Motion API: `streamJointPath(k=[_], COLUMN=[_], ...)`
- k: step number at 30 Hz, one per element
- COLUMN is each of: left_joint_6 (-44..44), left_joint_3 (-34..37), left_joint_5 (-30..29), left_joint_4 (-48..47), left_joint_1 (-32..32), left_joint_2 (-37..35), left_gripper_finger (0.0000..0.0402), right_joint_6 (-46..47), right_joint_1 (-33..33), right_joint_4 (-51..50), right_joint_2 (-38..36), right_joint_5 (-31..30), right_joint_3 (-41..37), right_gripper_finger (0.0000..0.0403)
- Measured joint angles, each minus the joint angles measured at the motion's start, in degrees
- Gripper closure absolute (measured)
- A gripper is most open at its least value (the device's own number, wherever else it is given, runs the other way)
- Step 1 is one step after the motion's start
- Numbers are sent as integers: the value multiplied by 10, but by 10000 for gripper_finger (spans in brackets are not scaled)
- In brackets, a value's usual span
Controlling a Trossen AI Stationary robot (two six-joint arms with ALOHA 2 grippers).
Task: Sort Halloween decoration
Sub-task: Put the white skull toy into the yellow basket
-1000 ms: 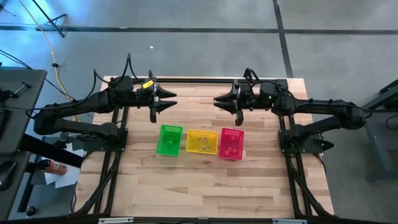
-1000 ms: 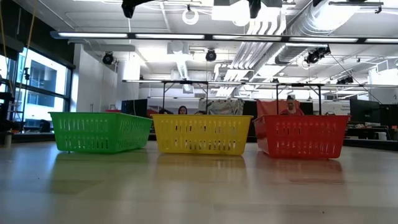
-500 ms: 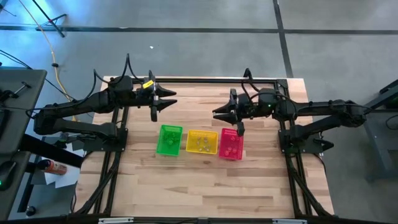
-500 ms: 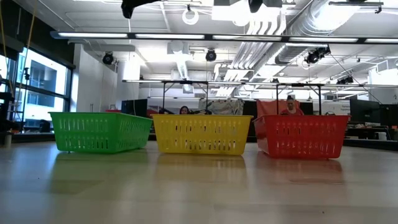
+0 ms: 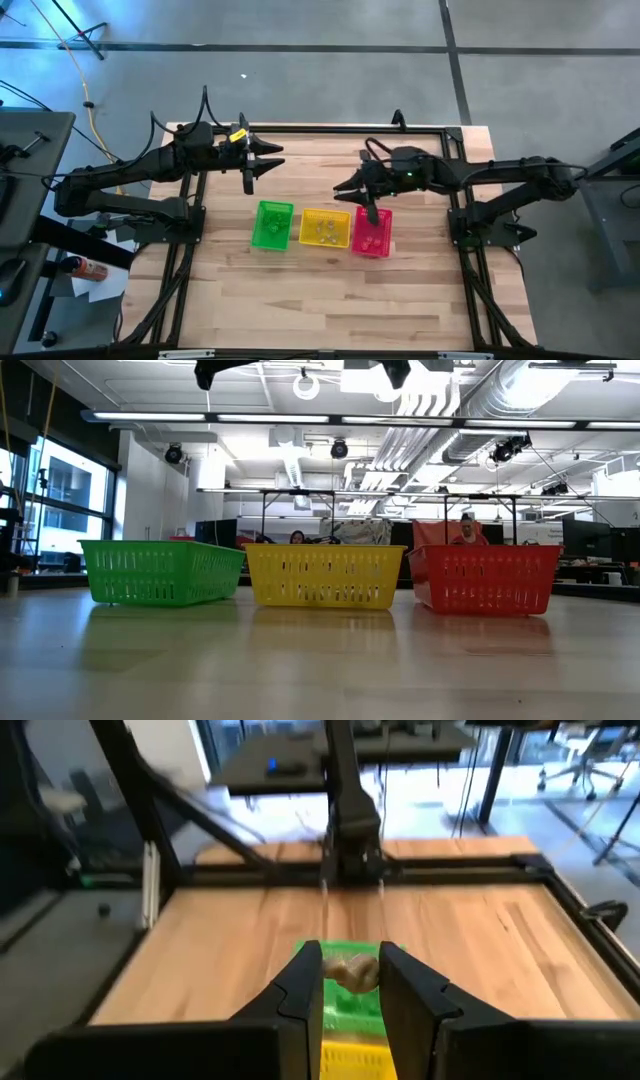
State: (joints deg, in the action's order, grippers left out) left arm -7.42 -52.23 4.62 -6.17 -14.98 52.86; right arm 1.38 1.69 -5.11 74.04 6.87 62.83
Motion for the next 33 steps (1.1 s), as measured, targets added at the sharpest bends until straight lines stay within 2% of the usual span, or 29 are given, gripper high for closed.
streamJointPath(k=[5,10,16,22,33], left_joint_6=[0,0,0,0,0], left_joint_3=[0,0,0,0,0], left_joint_5=[-3,-3,-3,-3,-3], left_joint_4=[0,0,1,1,1], left_joint_1=[0,0,0,0,0], left_joint_2=[0,0,0,0,0], left_gripper_finger=[245,245,245,245,245], right_joint_6=[-14,20,22,22,22], right_joint_1=[2,2,2,2,2], right_joint_4=[-99,-209,-322,-382,-459], right_joint_2=[52,118,205,271,334], right_joint_5=[0,-4,-4,-4,-3], right_joint_3=[84,171,242,267,267], right_gripper_finger=[336,336,336,336,336])
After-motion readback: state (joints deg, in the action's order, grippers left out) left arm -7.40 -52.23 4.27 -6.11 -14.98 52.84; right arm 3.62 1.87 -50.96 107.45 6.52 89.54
